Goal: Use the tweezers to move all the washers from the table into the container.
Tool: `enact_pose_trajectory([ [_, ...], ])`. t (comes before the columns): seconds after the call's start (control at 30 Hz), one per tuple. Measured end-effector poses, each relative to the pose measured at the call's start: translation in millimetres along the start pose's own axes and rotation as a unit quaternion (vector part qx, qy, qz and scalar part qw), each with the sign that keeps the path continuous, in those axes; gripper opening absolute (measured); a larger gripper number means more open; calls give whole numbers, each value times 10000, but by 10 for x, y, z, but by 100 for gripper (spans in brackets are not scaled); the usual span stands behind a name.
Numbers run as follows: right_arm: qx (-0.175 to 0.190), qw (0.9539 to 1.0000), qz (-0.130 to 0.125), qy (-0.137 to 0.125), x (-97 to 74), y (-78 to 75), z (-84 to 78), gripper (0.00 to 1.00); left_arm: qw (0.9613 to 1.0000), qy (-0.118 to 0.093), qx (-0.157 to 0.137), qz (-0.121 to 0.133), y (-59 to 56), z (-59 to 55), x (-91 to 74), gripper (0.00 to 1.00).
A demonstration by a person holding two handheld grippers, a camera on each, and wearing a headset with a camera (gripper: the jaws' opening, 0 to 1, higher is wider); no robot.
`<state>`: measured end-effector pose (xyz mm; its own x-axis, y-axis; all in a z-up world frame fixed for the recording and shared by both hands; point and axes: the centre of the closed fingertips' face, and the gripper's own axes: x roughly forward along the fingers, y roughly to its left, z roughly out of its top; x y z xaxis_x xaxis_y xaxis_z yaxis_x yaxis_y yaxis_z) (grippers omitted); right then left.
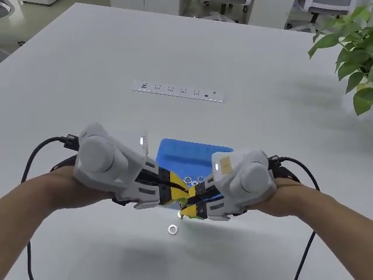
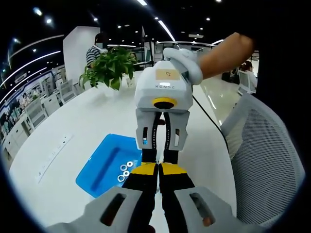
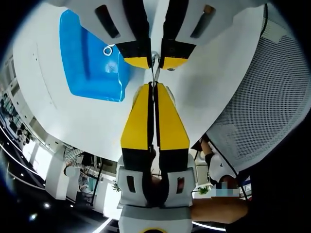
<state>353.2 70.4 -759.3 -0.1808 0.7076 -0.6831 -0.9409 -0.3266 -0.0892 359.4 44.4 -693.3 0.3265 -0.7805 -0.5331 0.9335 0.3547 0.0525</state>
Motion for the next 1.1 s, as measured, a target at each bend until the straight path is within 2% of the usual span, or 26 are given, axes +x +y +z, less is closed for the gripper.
enact_pose_trajectory([
  [0.53,62,10000,-7,28,-6,3,-2,7,10000,30,3,67,1,-4,-12,5],
  [0.7,92,10000,-34,-17,-26,-7,14,7,9999,-19,-18,123,22,19,-27,7],
  [0.9,144,9999,-55,-44,-44,-5,35,7,9997,-92,-72,198,53,45,-67,11],
  [1.1,118,9999,-81,-67,-91,-7,86,7,9993,-133,-196,284,67,35,-111,22],
])
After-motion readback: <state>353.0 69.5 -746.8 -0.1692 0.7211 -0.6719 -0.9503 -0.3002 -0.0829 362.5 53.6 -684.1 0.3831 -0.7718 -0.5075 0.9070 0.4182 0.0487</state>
